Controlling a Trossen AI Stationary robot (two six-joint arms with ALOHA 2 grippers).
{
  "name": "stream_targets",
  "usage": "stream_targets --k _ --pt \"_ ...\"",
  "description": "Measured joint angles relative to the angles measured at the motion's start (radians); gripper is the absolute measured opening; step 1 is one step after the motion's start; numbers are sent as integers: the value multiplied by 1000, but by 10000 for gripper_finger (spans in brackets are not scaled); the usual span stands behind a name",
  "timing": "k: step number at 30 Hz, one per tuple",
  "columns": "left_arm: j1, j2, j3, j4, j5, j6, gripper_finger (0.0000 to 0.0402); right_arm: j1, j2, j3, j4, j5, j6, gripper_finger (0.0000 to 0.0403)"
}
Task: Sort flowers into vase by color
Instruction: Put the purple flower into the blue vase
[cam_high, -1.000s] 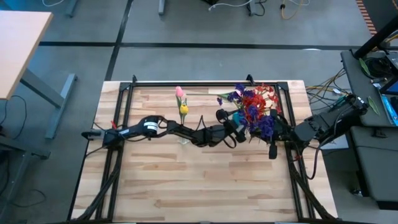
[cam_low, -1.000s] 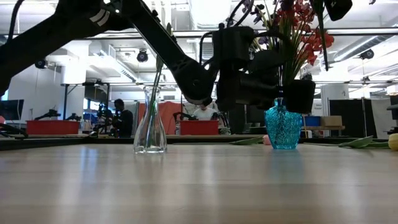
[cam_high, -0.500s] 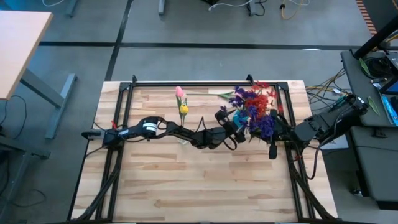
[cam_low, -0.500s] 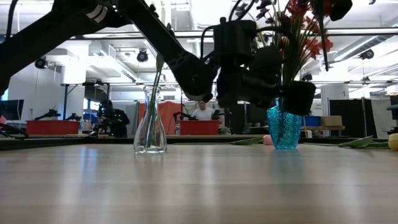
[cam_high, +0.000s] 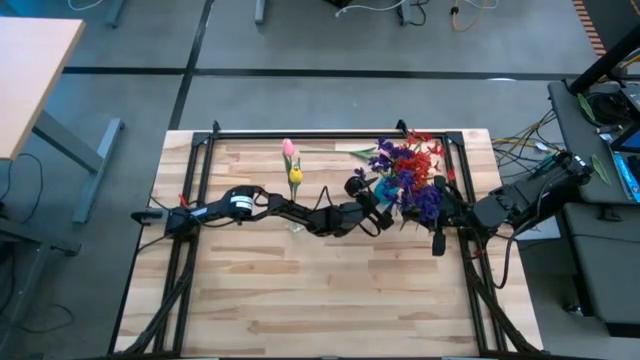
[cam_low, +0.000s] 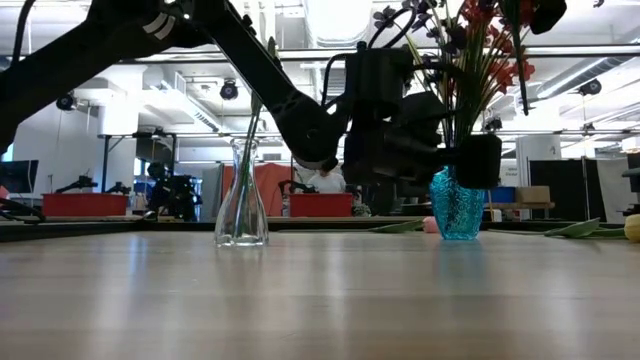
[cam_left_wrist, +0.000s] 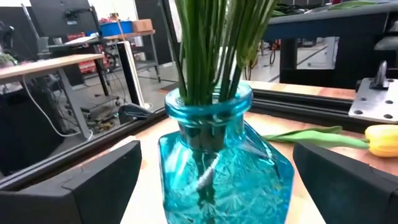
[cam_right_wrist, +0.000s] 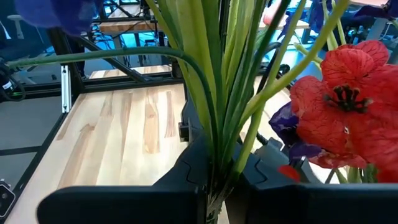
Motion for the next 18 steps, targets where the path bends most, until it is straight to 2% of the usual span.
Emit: stream_targets --k 14,18 --pt "14 2 -36 1 3 -103 400 0 0 0 0 0 0 18" --pt "17 4 -49 -3 45 -116 400 0 0 0 0 0 -1 18"
